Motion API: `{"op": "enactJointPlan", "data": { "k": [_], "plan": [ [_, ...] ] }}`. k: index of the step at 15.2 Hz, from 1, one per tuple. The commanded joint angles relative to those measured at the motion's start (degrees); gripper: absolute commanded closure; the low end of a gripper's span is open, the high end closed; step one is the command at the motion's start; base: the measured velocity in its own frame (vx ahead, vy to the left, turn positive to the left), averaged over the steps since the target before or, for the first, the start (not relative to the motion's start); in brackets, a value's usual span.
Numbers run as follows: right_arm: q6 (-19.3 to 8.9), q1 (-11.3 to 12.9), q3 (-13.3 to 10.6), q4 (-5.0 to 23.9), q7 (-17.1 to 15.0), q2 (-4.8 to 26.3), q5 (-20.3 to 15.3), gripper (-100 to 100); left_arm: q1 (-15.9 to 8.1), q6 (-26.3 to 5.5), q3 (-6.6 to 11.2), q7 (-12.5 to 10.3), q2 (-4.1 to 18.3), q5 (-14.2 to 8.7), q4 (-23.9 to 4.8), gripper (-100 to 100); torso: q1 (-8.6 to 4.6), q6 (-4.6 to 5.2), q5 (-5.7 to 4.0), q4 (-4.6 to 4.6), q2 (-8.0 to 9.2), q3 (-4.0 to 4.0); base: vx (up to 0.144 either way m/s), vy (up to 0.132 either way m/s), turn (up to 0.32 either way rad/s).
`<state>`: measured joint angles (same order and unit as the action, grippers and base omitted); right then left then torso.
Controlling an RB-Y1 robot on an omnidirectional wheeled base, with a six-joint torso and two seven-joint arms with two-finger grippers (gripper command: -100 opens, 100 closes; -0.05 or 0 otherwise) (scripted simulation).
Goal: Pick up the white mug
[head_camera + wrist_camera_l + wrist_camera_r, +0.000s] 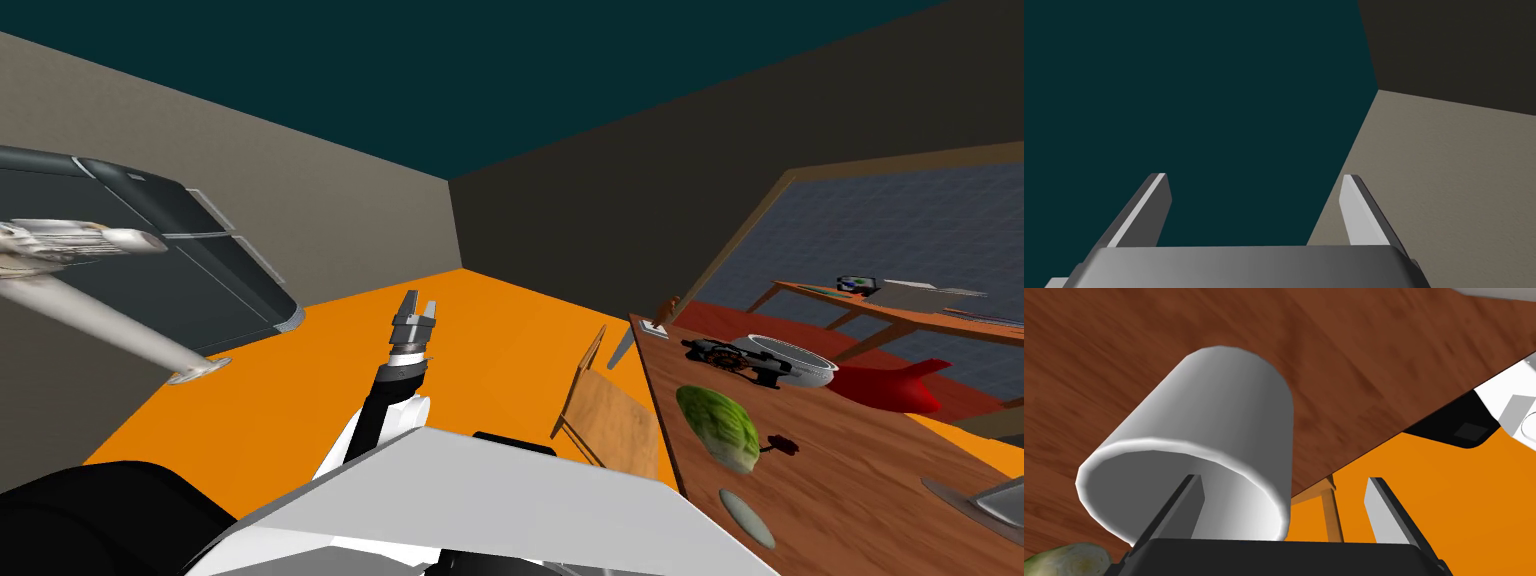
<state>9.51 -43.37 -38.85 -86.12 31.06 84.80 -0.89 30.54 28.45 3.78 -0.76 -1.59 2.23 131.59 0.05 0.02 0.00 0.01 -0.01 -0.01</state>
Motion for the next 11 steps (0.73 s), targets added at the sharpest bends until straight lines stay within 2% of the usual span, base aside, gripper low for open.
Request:
{"op": "enactJointPlan", "data": {
  "k": [1, 2, 6, 7, 11],
  "plan": [
    [0.0, 0.0, 0.0, 0.0, 0.0, 0.0, 0.0, -100, 0.0, 0.0, 0.0, 0.0, 0.0, 0.0, 0.0, 0, 0.0, 0.0, 0.0, 0.0, 0.0, 0.0, -0.005, -0.006, 0.011],
    [0.0, 0.0, 0.0, 0.1, 0.0, -0.2, -0.1, 100, 0.0, 0.0, 0.0, 0.0, 0.0, 0.0, 0.0, 0, 0.01, 0.0, 0.01, 0.0, -0.01, -0.01, 0.0, 0.0, 0.0],
    [-0.1, 0.0, 0.0, 0.1, 0.0, -0.2, 0.0, 100, 0.0, 0.0, 0.0, 0.0, 0.0, 0.0, 0.0, 0, 0.06, -0.04, 0.01, -0.01, -0.04, -0.02, 0.0, 0.0, 0.0],
    [0.3, -0.4, 0.2, -0.8, -0.1, 1.6, 0.6, 100, 0.0, 0.0, 0.0, 0.0, 0.0, 0.0, 0.0, 0, 0.06, -0.04, 0.01, -0.01, -0.04, -0.03, 0.006, 0.008, -0.077],
    [0.7, -1.1, 0.5, -2.6, -0.3, 4.6, 1.6, 100, 0.0, 0.0, 0.0, 0.0, 0.0, 0.0, 0.0, 0, 0.17, -0.06, 0.07, -0.03, -0.1, -0.06, 0.012, 0.016, -0.077]
  ]
}}
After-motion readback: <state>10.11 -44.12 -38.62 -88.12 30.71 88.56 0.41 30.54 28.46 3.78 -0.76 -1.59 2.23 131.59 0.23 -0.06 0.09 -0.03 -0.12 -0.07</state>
